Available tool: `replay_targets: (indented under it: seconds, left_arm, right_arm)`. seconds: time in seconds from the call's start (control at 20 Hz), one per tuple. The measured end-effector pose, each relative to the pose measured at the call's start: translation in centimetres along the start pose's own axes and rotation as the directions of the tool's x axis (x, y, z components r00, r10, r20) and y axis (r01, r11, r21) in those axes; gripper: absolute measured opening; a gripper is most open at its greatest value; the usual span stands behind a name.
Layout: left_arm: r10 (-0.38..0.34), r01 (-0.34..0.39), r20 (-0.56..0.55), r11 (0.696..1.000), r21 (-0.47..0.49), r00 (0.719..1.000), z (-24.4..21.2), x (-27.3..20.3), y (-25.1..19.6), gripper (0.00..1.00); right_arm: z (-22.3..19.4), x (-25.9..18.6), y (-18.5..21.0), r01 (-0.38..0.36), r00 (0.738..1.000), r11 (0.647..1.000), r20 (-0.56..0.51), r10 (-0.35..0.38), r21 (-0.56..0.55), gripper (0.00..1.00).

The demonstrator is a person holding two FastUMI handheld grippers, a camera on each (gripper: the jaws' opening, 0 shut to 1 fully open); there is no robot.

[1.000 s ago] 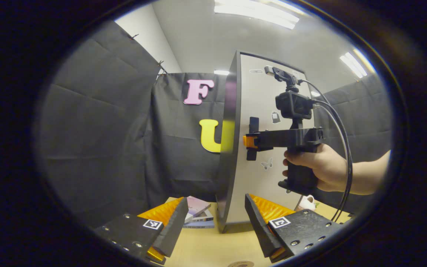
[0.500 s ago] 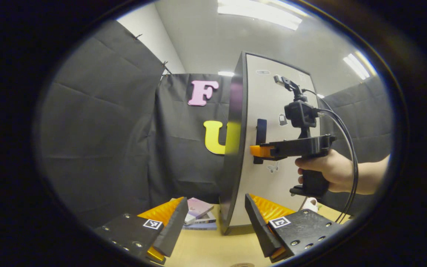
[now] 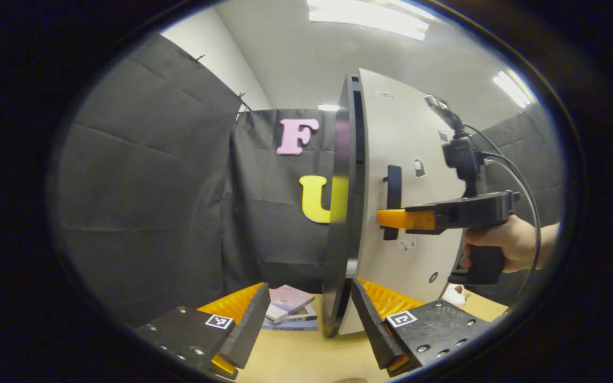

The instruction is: Open the cabinet door with the right hand, grasp the bottle in the cabinet with the left hand and place it on the coaster, then close the cabinet door with the right hand.

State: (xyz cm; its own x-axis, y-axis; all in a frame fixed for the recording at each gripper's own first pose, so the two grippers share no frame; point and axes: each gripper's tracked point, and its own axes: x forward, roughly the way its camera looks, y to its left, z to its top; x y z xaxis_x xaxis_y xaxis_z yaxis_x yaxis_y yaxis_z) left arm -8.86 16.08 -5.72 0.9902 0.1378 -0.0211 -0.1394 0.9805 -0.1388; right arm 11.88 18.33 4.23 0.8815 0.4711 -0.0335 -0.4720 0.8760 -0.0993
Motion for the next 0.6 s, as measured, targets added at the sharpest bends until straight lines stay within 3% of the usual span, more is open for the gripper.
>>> replay_targets:
  seconds: [0.1,0.15,0.3,0.45,0.5,0.55,0.6]
  left_arm:
    - [0.027,-0.027,-0.005,0.999,-0.019,1.0,-0.3,-0.5,0.8,0.92]
    - [0.053,-0.053,0.001,0.998,-0.027,0.999,-0.4,-1.0,1.5,0.88]
    - [0.163,-0.163,0.006,0.986,-0.039,0.987,-0.3,-3.3,3.2,0.88]
    - [0.275,-0.276,-0.027,0.96,-0.04,0.961,0.1,-7.2,3.1,0.93]
    - [0.306,-0.307,-0.033,0.951,-0.034,0.951,0.5,-8.6,2.8,0.88]
    - [0.334,-0.334,-0.032,0.942,-0.015,0.942,1.0,-10.2,2.5,0.93]
    - [0.354,-0.353,-0.025,0.935,0.024,0.935,1.6,-11.7,2.2,0.88]
  right_arm:
    - [-0.2,0.0,-0.1,-0.012,1.0,1.0,-0.011,0.012,0.007,0.24]
    - [-0.1,0.2,-0.1,-0.012,1.0,1.0,-0.008,0.012,0.007,0.24]
    - [-0.2,0.0,-0.1,-0.034,0.999,0.999,-0.011,0.035,0.016,0.24]
    - [-0.3,-0.2,-0.1,-0.068,0.997,0.998,-0.019,0.068,0.017,0.24]
    - [-0.3,-0.1,0.0,-0.076,0.997,0.997,0.0,0.076,0.023,0.24]
    - [-0.2,-0.2,-0.1,-0.084,0.996,0.996,0.019,0.083,0.028,0.24]
    - [-0.3,-0.4,-0.2,-0.091,0.996,0.995,0.028,0.09,0.037,0.24]
